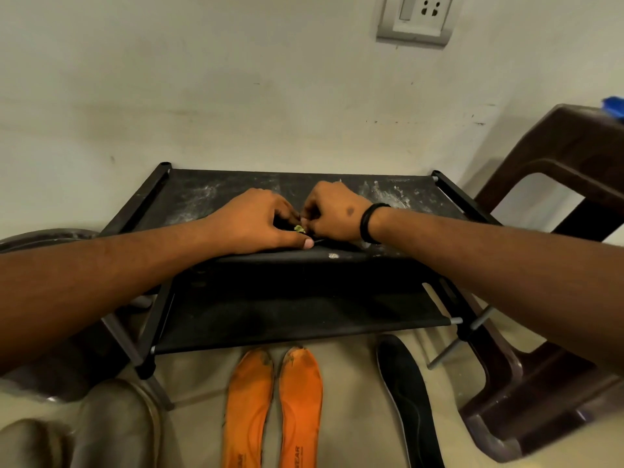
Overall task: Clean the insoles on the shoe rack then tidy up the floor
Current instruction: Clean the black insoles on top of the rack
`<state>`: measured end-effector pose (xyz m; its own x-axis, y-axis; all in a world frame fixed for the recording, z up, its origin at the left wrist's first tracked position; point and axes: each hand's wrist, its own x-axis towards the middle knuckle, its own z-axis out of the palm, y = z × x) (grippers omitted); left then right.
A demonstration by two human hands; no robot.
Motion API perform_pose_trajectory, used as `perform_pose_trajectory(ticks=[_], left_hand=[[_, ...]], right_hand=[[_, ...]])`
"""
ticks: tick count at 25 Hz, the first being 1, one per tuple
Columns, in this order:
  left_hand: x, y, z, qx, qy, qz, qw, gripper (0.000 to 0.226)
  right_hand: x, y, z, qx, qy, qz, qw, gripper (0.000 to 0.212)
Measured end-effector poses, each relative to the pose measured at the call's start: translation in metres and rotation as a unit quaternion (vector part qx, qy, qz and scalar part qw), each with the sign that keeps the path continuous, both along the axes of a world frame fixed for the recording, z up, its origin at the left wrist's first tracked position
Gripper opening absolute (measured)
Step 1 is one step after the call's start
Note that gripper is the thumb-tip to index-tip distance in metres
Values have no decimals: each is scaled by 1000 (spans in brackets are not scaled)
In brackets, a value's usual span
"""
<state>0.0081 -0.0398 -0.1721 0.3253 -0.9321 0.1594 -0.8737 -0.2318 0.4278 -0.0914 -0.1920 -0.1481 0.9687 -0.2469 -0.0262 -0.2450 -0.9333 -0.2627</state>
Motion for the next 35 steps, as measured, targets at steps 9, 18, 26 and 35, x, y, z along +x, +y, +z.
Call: perform_pose_trajectory(ticks=[9, 18, 26, 35], left_hand=[[5, 2, -3, 6, -18, -1, 1000, 66], [4, 2, -4, -1, 2, 14, 1000, 75], [3, -5, -3, -2, 2, 21, 1000, 58], [1, 1, 0, 3, 4, 24, 1000, 59]], right_hand=[[-27, -9, -1, 18, 2, 28, 999, 11], [-42, -44, 5, -15, 13, -28, 999, 12], [-31, -62, -2, -111, 1, -117, 987, 15], [-10, -54, -7, -34, -15, -65, 997, 12]])
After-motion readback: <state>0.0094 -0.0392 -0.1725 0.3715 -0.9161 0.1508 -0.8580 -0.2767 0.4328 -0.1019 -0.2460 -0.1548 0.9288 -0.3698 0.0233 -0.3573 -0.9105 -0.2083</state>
